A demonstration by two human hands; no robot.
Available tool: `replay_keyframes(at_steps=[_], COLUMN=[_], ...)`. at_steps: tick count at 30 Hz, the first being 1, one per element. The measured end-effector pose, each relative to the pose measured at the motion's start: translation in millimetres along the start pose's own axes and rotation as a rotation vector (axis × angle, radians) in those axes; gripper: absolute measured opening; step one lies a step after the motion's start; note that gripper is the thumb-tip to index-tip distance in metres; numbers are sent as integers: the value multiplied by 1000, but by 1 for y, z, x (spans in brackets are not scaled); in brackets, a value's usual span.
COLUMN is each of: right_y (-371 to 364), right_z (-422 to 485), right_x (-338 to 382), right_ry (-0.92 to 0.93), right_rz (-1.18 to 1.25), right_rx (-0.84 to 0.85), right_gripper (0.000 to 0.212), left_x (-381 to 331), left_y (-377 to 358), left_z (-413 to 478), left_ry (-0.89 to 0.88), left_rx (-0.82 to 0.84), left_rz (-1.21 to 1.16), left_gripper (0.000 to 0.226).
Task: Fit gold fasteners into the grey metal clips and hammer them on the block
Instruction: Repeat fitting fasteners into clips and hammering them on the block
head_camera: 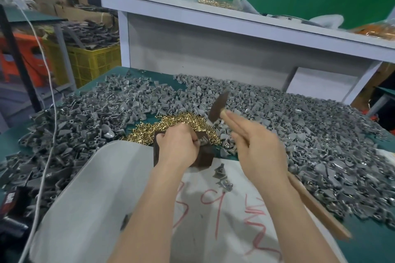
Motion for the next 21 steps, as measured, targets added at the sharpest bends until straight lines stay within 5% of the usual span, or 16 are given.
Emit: replay_keyframes(at_steps=[2, 6, 12, 16, 21], right_y=[17, -34, 6, -35, -53], right_z=[3, -12, 3, -11, 6], right_x=[-1, -1, -2, -3, -38], right_ry=[10, 47, 35, 71, -118], right_rz=[95, -19, 134, 24, 150], right_rx=[-146, 331, -47, 281, 295], right_gripper=[51, 46, 49, 46, 42], left_x=[1, 1, 2, 1, 2], left_y=[-3, 0, -2, 0, 0], left_z=[1, 0, 2, 1, 1], left_ry=[14, -1, 2, -4, -2], left_rx=[16, -1, 3, -4, -2], left_rz=[2, 25, 18, 19, 12], left_gripper=[13, 9, 13, 9, 8])
Point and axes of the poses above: each hand's wrist, its own z-axis towards the middle knuckle, its own y-axis out of the back of the hand, x = y × z, the point moved 10 cm from there along z, towards the middle knuckle, and after that the axes turned 4 degrees about -x, right-handed, at the moved point
